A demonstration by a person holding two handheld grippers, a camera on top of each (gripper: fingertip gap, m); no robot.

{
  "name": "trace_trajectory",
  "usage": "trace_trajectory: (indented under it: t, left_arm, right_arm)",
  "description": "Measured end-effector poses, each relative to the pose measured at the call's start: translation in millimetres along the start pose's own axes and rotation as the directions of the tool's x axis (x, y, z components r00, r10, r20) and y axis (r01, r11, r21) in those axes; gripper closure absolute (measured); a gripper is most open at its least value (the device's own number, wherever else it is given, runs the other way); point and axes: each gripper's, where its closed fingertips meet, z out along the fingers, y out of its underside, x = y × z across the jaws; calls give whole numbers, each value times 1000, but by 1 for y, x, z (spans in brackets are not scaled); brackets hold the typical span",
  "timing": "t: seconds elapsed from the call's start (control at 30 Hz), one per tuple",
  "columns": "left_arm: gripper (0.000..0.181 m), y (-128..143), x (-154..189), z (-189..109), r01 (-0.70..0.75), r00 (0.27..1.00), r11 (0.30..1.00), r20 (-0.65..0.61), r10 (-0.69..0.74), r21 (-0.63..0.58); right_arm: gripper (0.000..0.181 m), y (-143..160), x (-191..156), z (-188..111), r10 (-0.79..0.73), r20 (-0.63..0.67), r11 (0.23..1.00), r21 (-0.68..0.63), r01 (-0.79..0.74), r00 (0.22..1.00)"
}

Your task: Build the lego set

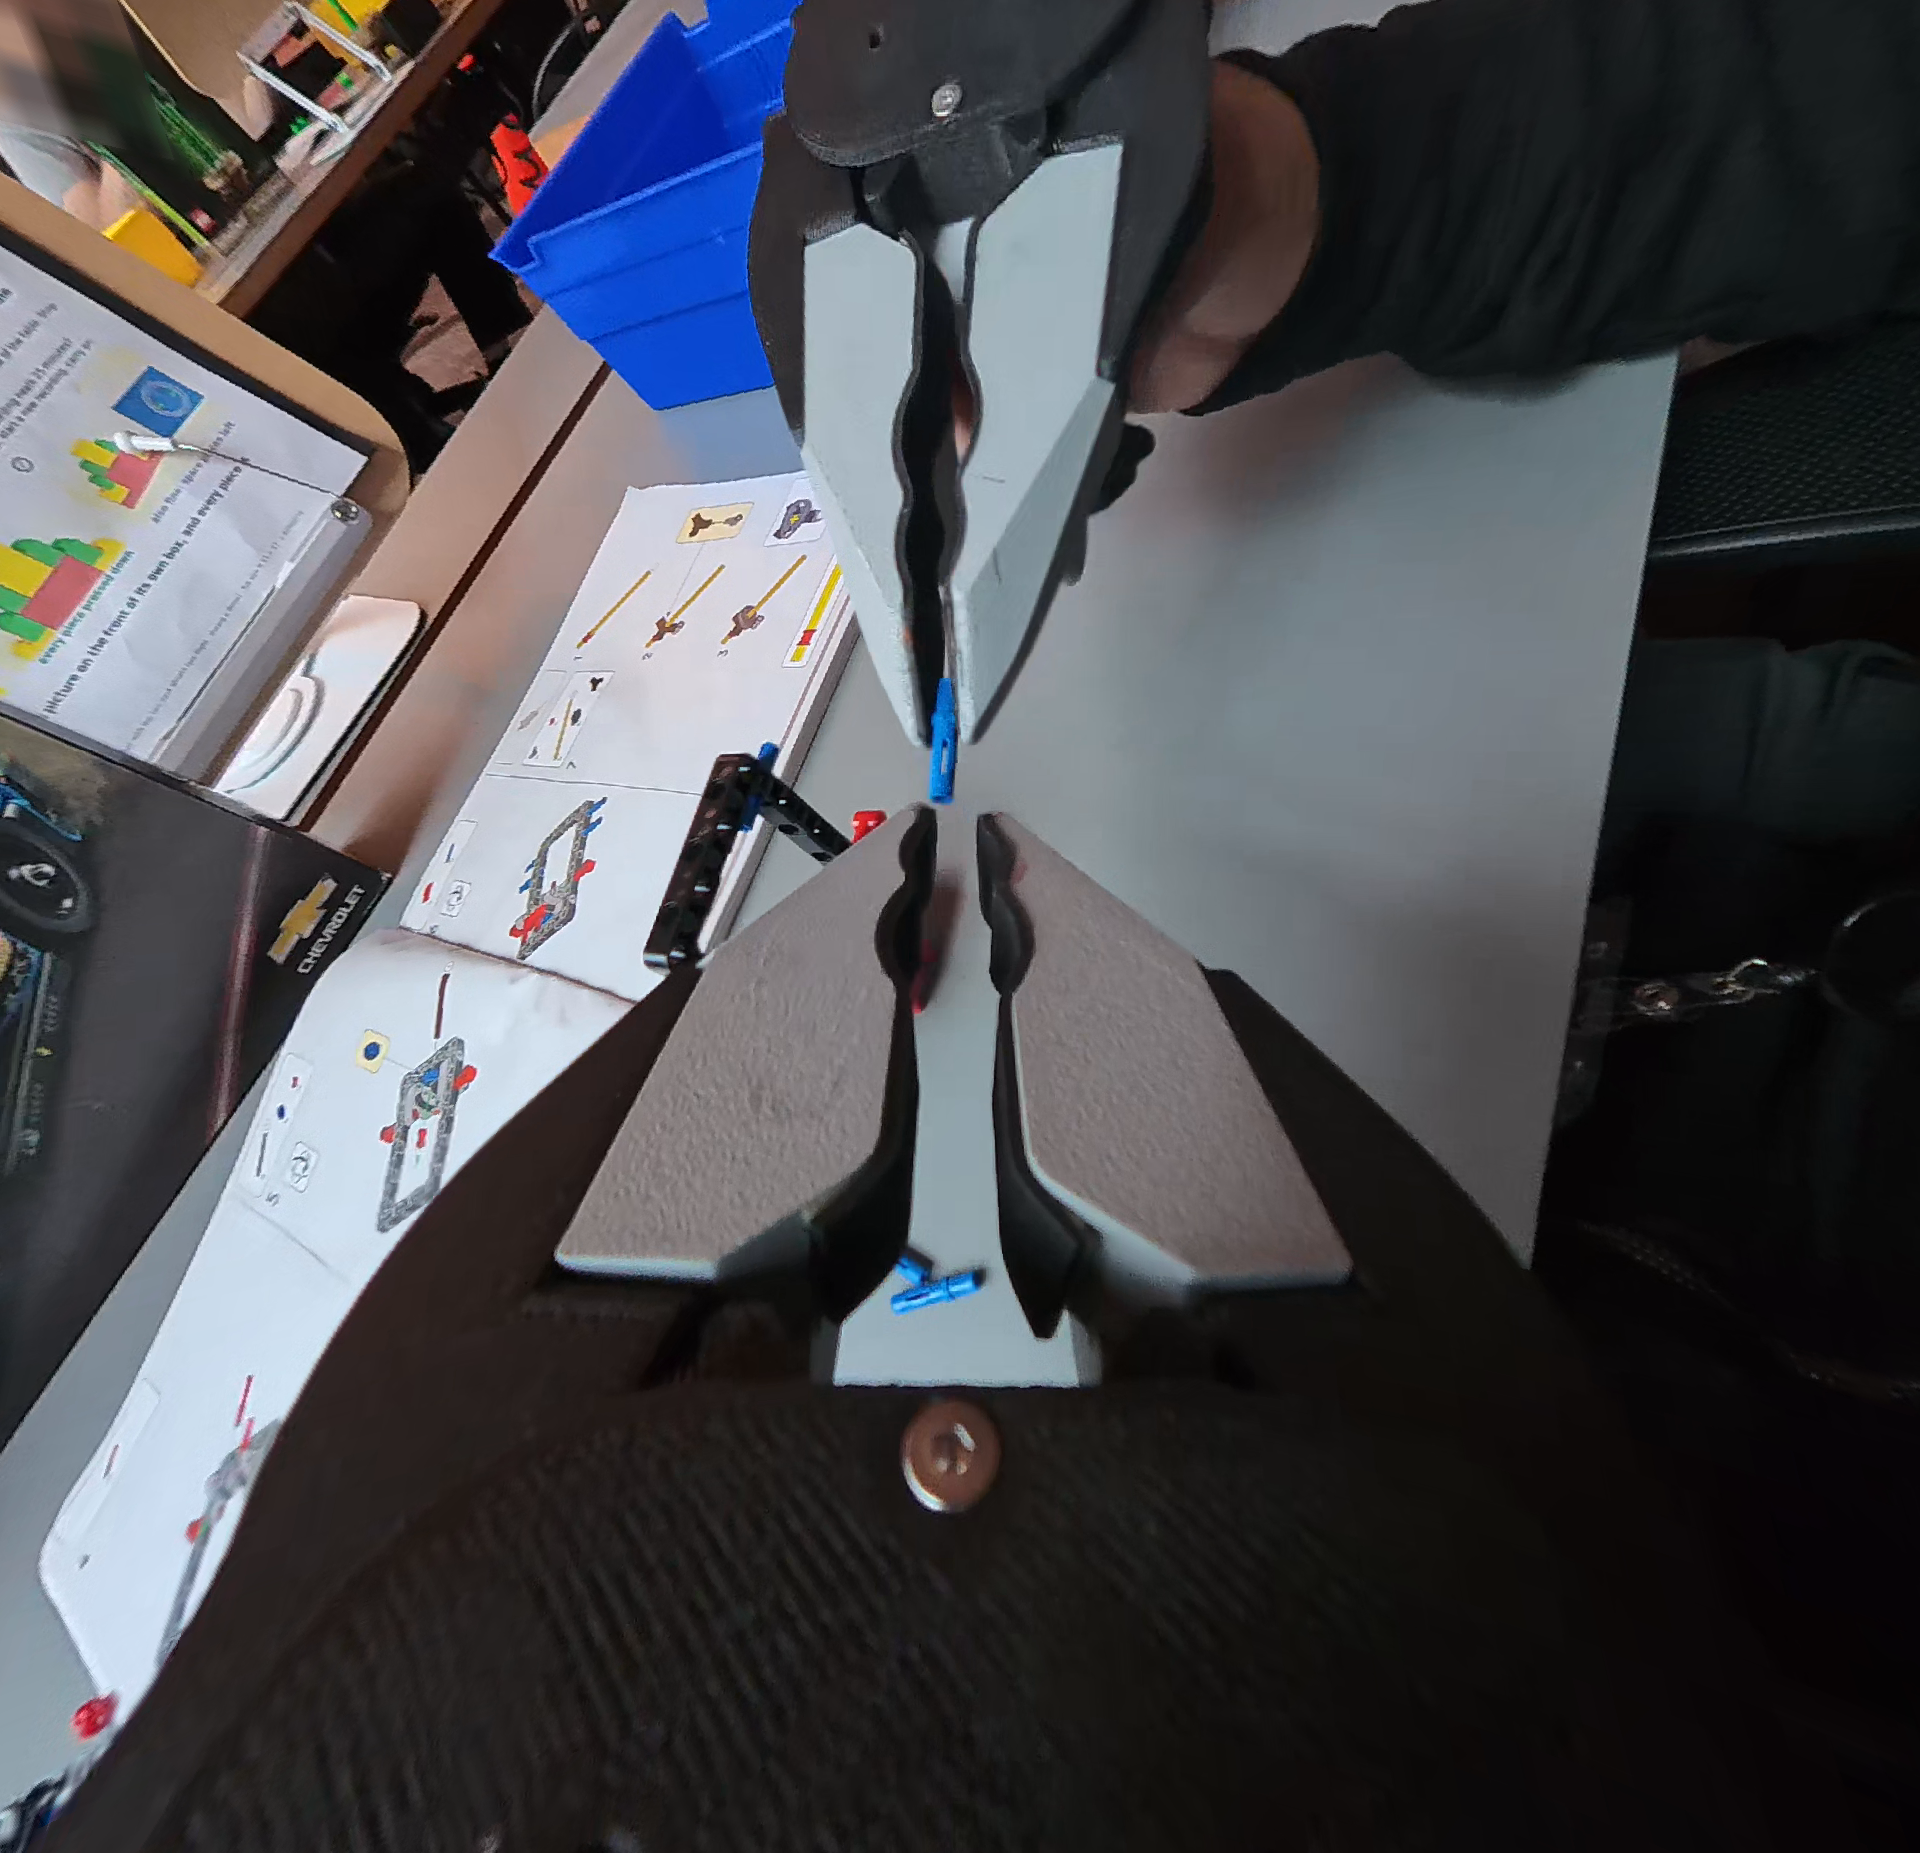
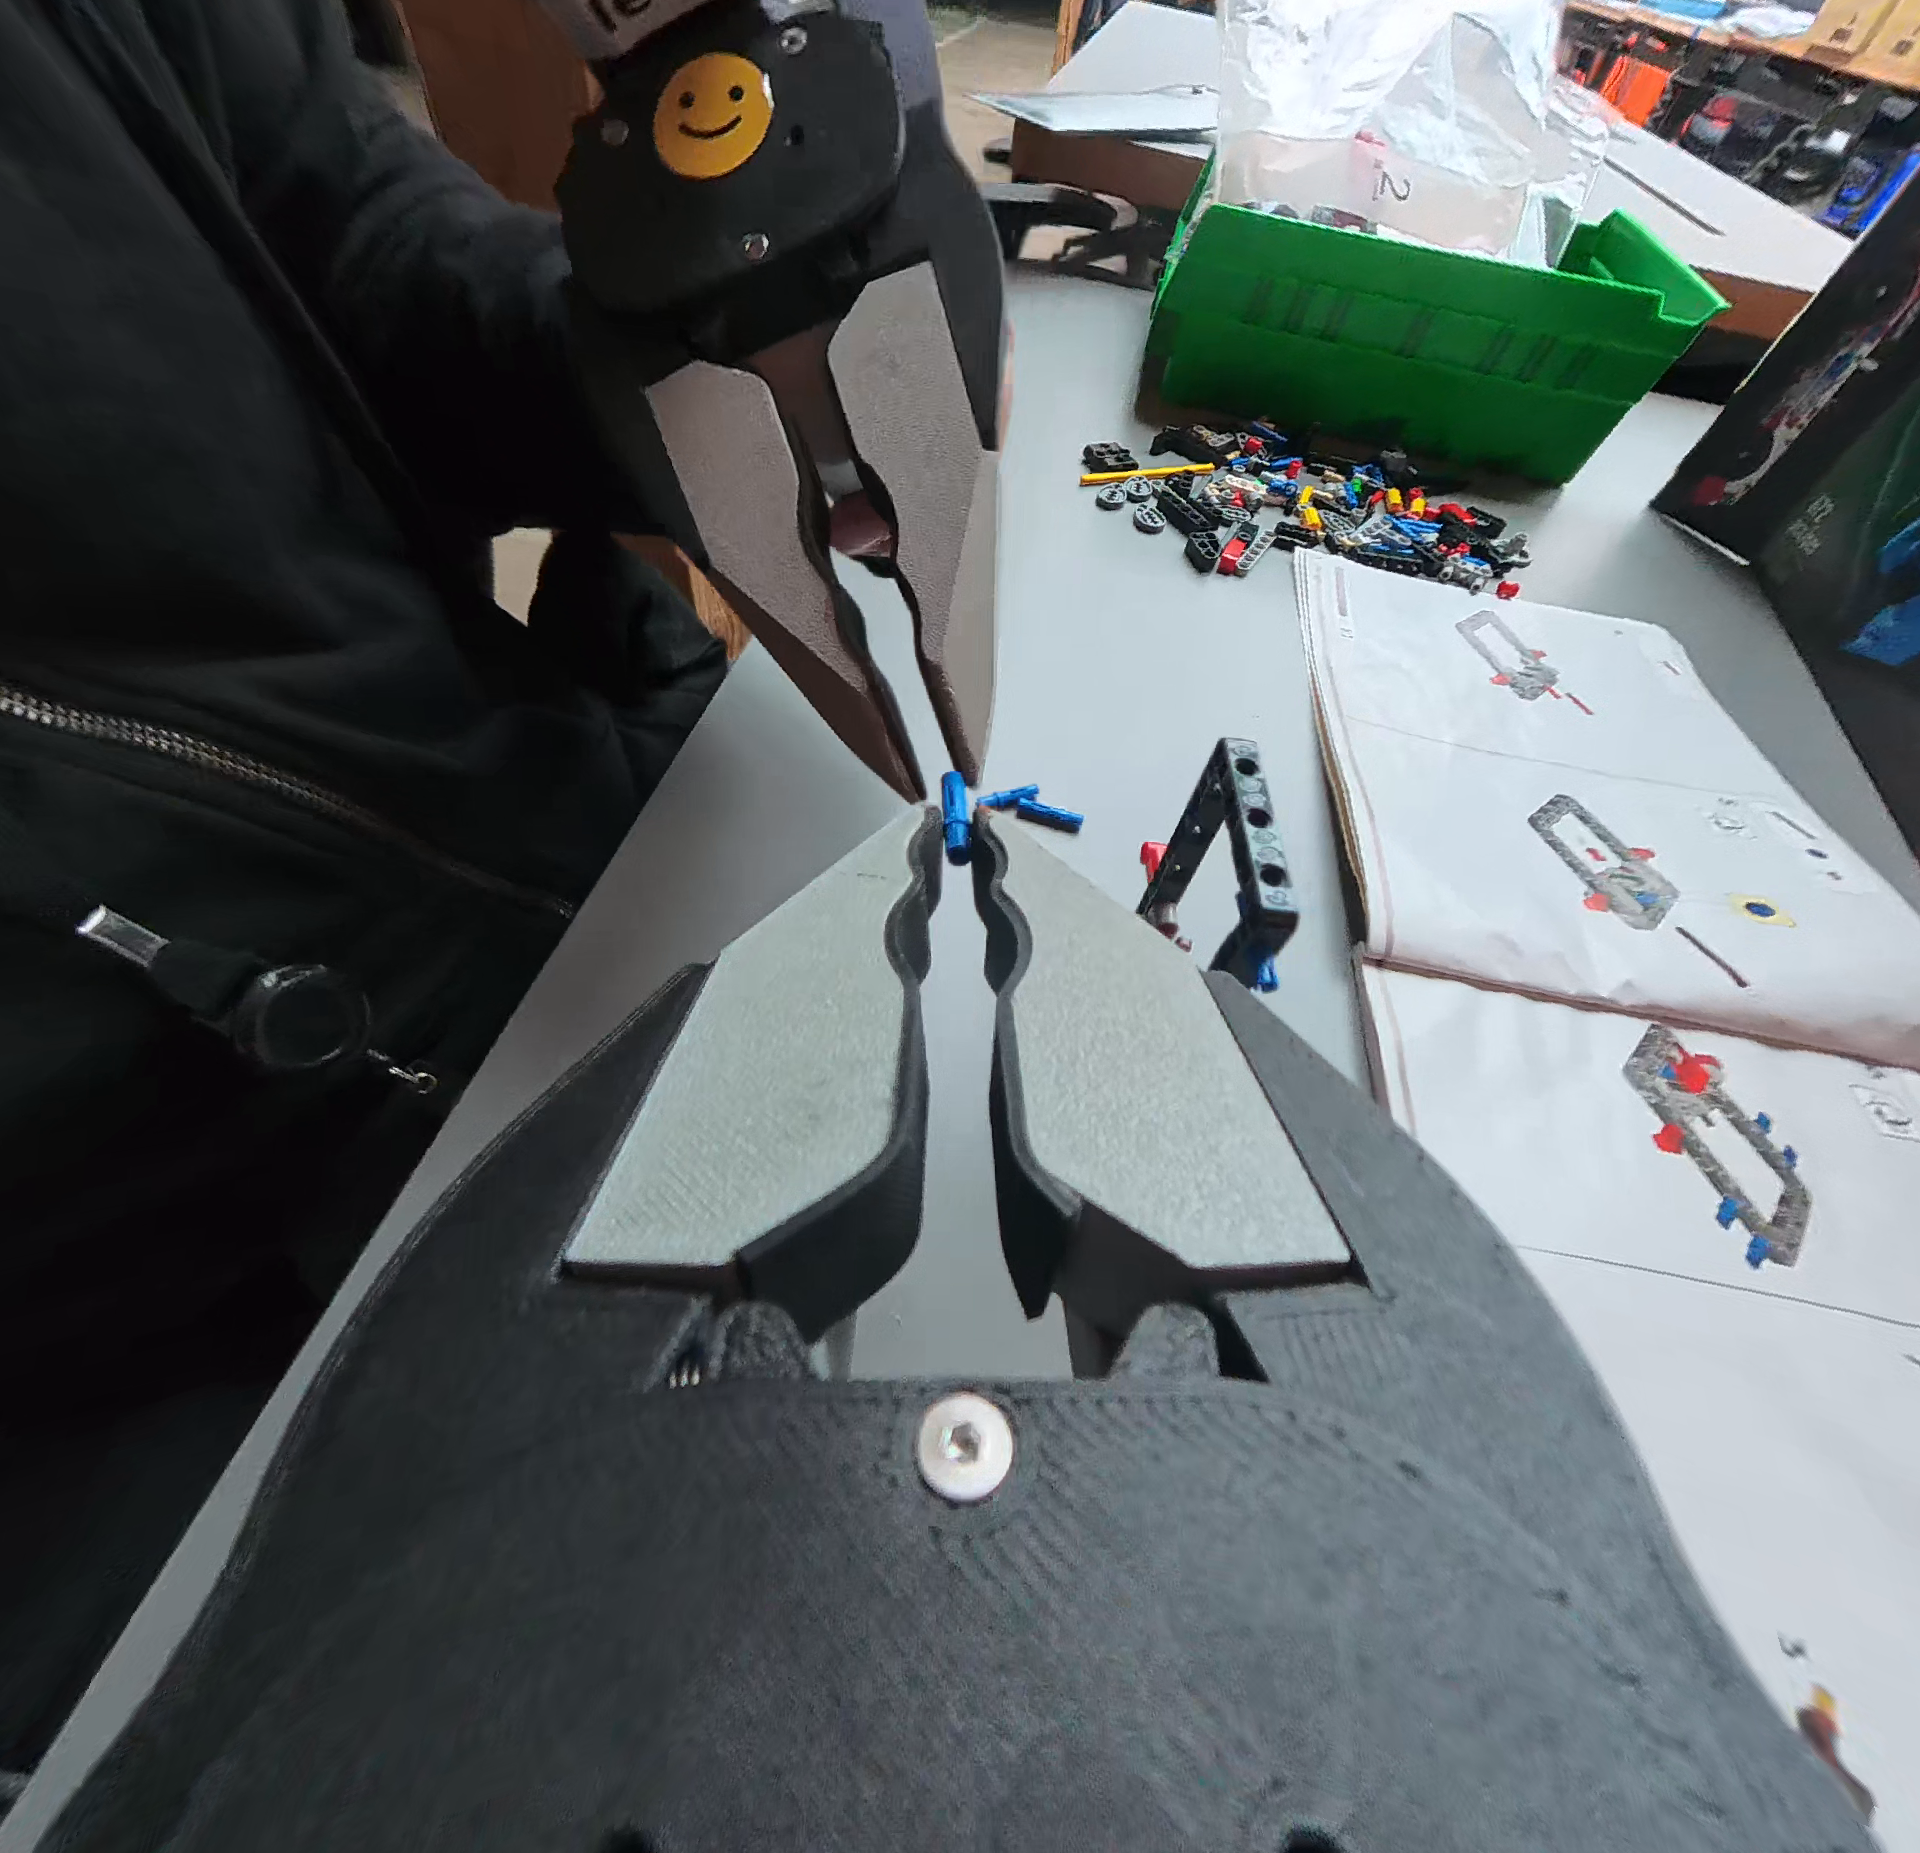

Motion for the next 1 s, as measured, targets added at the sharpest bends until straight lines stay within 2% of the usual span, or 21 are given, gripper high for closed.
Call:
trace_trajectory:
  t: [0.17, 0.27, 0.6, 0.87, 1.0]
  left_arm:
    - [175, 0, -6, 2, -16, 998, 1000, 52, 17, -10]
    - [175, -3, -2, 3, 6, 1000, 1000, 23, -6, 13]
    - [179, -7, 2, 5, -32, 999, 999, 15, 31, 25]
    - [179, -4, -1, 1, 192, 979, 979, -87, -185, 75]
    - [179, -1, 6, 2, 204, 971, 977, -135, -195, 57]
  right_arm:
    - [179, -3, -1, 0, 3, 7, 1000, 19, -3, 1000]
    - [179, -6, -1, 0, -44, -17, 998, 35, 44, 999]
    - [179, -7, -7, 1, -54, 11, 998, 41, 53, 998]
    - [179, -7, 0, -6, -76, -32, 996, 36, 77, 997]
    - [174, -3, -4, -2, -69, -1, 997, 16, 69, 998]
